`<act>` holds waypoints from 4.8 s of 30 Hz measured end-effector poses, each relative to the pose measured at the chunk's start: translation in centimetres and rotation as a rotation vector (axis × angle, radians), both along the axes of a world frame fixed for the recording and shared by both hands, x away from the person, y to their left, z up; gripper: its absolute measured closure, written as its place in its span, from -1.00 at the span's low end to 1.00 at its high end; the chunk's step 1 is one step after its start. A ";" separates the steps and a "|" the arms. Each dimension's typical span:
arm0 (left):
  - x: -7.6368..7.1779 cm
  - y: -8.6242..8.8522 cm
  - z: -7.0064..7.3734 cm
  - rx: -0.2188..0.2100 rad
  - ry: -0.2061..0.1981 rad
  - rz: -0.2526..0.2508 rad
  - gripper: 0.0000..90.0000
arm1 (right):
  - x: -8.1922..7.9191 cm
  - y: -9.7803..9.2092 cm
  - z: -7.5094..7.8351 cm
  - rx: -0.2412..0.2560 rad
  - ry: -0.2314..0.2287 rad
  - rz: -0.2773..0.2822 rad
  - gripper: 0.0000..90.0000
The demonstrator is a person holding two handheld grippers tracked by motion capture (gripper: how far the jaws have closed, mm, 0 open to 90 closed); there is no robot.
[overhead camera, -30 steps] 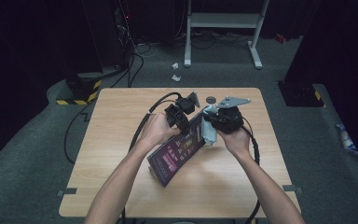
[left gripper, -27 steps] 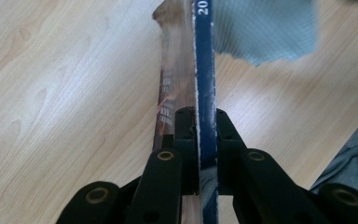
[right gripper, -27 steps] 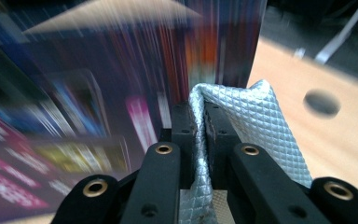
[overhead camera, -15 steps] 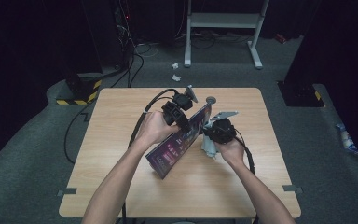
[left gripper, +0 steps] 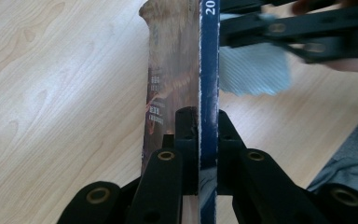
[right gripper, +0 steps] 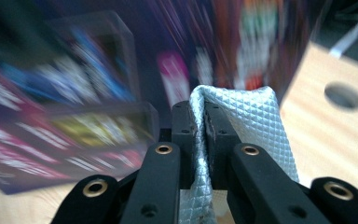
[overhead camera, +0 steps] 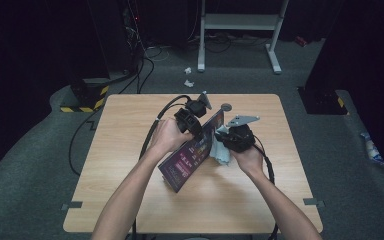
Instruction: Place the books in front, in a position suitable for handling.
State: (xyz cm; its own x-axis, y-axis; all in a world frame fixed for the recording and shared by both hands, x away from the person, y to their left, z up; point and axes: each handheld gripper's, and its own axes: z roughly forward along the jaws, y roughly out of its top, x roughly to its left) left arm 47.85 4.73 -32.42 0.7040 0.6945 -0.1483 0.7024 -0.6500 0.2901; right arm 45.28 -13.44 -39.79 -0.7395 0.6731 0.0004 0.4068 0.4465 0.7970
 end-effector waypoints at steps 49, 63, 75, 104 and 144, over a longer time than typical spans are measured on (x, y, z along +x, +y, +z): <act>-0.2 -0.7 0.0 0.000 0.020 -0.023 0.85 | -1.6 2.3 4.7 -0.115 0.065 0.066 0.88; -1.0 -0.1 1.9 -0.075 0.015 -0.024 0.85 | 0.9 1.6 -2.9 -0.168 0.180 -0.034 0.88; 0.0 -0.2 1.8 -0.078 0.009 0.007 0.85 | -1.4 1.8 -1.2 -0.093 0.096 0.036 0.88; 0.0 -1.6 2.4 -0.101 0.022 -0.002 0.85 | 1.9 -1.7 -2.5 -0.052 0.129 -0.147 0.87; 2.4 -2.8 1.8 -0.090 0.025 0.054 0.85 | -4.3 3.1 -1.6 -0.102 0.050 0.143 0.87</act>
